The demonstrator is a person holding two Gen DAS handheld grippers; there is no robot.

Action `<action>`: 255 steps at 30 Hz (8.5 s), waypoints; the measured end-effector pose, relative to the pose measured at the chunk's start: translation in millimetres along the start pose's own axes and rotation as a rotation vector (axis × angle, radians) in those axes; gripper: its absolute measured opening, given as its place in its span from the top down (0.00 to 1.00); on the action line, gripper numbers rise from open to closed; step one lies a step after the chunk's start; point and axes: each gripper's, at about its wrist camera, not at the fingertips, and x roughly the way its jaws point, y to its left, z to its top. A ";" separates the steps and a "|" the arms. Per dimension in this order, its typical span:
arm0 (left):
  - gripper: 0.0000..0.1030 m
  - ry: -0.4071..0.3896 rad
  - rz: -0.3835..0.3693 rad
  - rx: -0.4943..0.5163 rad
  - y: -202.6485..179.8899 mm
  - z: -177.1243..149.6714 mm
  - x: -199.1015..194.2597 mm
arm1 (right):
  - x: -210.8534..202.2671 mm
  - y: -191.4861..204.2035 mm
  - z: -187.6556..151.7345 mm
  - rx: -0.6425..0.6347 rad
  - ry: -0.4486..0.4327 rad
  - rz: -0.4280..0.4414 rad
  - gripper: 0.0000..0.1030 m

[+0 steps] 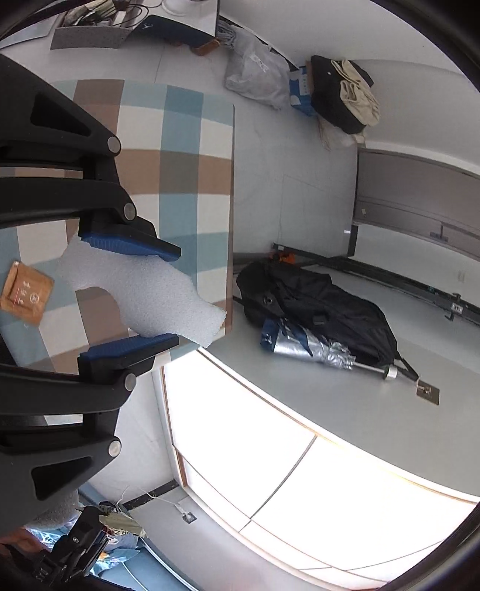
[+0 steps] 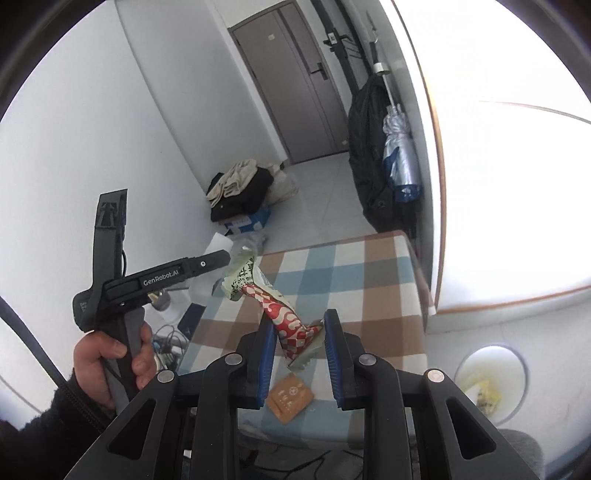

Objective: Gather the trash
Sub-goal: 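Lift the foam and wrapper and carry both tools over the bin, then open the right tool over the bin while the left tool releases the foam, then move both open tools back over the table, then close the left tool on the second red-and-white candy wrapper, then lift the wrapper with the left tool while the right tool approaches the brown packet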

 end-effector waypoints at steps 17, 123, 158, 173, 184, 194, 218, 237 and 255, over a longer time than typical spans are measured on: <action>0.67 0.147 -0.257 0.192 -150.4 -3.2 65.4 | -76.4 -144.3 -13.7 0.215 -0.062 -0.231 0.76; 0.31 0.087 0.078 0.128 -103.6 1.9 61.3 | -20.5 -148.3 41.7 0.218 -0.065 -0.081 0.22; 0.31 0.473 0.037 0.297 84.0 -16.5 109.6 | 139.6 -19.3 4.8 0.069 0.183 -0.028 0.17; 0.31 0.620 0.043 0.493 69.4 -42.7 141.0 | 145.5 -31.4 4.9 0.086 0.209 -0.059 0.17; 0.63 0.587 0.014 0.484 76.5 -39.0 134.6 | 140.3 -31.4 -0.5 0.073 0.216 -0.067 0.17; 0.88 0.617 -0.024 0.347 89.1 -36.1 130.7 | 146.9 -16.4 -21.6 0.015 0.313 -0.049 0.17; 0.88 0.483 -0.095 0.097 128.3 -14.9 83.3 | 197.1 78.4 -122.4 -0.500 0.594 -0.107 0.19; 0.88 0.354 -0.076 -0.074 152.3 -15.8 43.3 | 210.8 65.4 -120.7 -0.407 0.611 -0.175 0.59; 0.88 0.291 -0.075 -0.073 136.1 -18.0 25.3 | 202.1 57.7 -111.7 -0.294 0.604 -0.141 0.96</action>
